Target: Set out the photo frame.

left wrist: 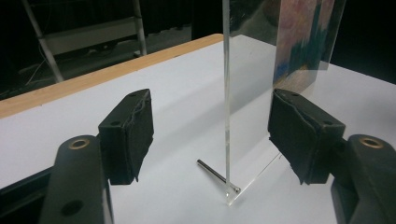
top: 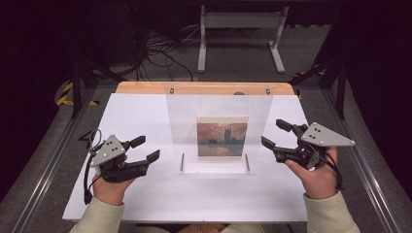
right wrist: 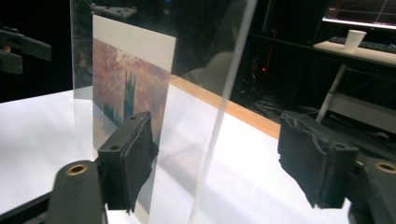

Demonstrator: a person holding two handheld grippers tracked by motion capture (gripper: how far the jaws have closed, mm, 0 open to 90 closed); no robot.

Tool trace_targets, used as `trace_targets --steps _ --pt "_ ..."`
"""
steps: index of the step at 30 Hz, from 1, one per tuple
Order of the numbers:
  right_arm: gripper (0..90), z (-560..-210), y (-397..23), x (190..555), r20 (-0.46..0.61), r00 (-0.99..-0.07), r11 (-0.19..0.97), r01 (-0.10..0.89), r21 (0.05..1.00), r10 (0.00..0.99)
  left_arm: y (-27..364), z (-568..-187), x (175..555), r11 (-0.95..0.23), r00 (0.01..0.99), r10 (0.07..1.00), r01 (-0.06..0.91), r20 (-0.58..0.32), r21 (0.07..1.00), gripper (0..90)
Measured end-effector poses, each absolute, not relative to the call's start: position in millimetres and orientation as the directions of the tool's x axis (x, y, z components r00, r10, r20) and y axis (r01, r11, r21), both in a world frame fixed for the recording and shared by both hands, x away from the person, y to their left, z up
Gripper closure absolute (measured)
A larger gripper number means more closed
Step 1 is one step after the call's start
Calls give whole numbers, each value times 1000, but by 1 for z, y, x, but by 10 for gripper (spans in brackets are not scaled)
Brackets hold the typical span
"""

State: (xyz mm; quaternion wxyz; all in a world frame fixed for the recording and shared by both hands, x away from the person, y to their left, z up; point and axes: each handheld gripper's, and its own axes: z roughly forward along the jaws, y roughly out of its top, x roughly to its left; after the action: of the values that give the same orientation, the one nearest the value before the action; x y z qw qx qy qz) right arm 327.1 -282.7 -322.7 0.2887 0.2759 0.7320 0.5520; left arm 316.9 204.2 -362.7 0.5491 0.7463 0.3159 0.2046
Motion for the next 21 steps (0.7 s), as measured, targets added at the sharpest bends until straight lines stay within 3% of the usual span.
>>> trace_targets --steps 11,21 --pt "230 -340 -310 313 -94 -653 255 157 954 751 225 -379 309 -208 698 715 268 -40 941 268" --pt "212 -379 -335 310 -30 -629 248 263 932 777 251 -410 302 -235 683 729 312 -45 921 214"
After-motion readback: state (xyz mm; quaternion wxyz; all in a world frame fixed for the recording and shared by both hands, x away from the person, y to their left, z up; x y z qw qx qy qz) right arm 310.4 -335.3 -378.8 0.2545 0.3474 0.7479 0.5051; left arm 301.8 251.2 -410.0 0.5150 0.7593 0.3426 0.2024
